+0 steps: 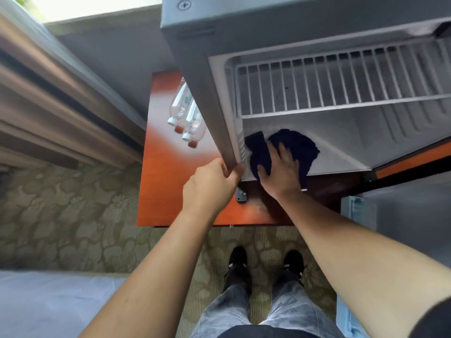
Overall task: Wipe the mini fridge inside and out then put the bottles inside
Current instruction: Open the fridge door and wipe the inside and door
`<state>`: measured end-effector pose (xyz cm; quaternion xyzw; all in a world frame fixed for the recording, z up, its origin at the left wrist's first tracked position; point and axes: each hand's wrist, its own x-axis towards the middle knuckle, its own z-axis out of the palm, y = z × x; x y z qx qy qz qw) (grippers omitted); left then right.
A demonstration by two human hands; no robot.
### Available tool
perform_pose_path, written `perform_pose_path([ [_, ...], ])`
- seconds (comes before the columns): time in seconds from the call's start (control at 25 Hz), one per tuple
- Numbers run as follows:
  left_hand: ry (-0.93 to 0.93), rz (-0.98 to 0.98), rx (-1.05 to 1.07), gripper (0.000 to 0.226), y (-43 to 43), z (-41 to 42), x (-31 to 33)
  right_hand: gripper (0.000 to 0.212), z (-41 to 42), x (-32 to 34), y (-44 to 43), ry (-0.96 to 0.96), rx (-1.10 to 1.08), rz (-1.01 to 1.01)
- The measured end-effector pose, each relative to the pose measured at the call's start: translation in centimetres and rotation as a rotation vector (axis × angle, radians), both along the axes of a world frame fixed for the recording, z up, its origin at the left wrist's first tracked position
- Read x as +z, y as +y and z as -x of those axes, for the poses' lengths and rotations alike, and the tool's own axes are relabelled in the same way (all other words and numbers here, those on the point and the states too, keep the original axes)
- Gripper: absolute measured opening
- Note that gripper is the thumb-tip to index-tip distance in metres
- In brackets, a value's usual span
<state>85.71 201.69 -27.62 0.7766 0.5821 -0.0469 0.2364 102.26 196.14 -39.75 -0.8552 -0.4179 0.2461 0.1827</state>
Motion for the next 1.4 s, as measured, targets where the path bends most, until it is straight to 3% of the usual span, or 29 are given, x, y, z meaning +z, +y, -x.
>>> perform_pose_path([
  [0.16, 0.122, -0.218, -0.147, 0.059, 0.3, -0.3, -0.4, 0.075, 1.4, -1.1, 2.5, -0.026, 0.196, -0.058],
  [0.44, 0.052, -0.171, 0.059, 0.058, -0.8, -1.8, -0.5, 0.067, -1.1, -1.4, 3.5, -0.134, 0.236, -0.096],
  [0.56, 0.05, -0.179, 0.098, 0.051, -1.1, -2.1, -0.6, 0.065, -5.4, -1.4, 2.9, -0.147, 0.113, -0.084],
  [0.76, 0.021, -0.157, 0.151, 0.048, -1.3, -2.3, -1.0, 0.066, -14.1, -1.0, 0.0, -0.164, -0.268, 0.004],
  [1.04, 0.008, -0.151, 0.165, 0.047, -1.0, -2.2, -1.3, 0.076, -12.7, -1.2, 2.0, 0.03, -0.498, -0.104],
  [1.16, -0.004, -0.161, 0.184, 0.044, -0.9, -2.3, -1.6, 0.074, -10.3, -0.9, 4.3, 0.085, -0.415, -0.143],
  [1.32, -0.001, -0.18, 0.187, 0.052, -1.0, -2.5, -1.8, 0.071, -2.7, -0.7, 8.0, 0.102, 0.035, -0.143],
  [1.4, 0.008, -0.184, 0.192, 0.055, -1.1, -2.7, -1.7, 0.074, -0.4, -0.8, 8.1, 0.057, 0.137, -0.087],
])
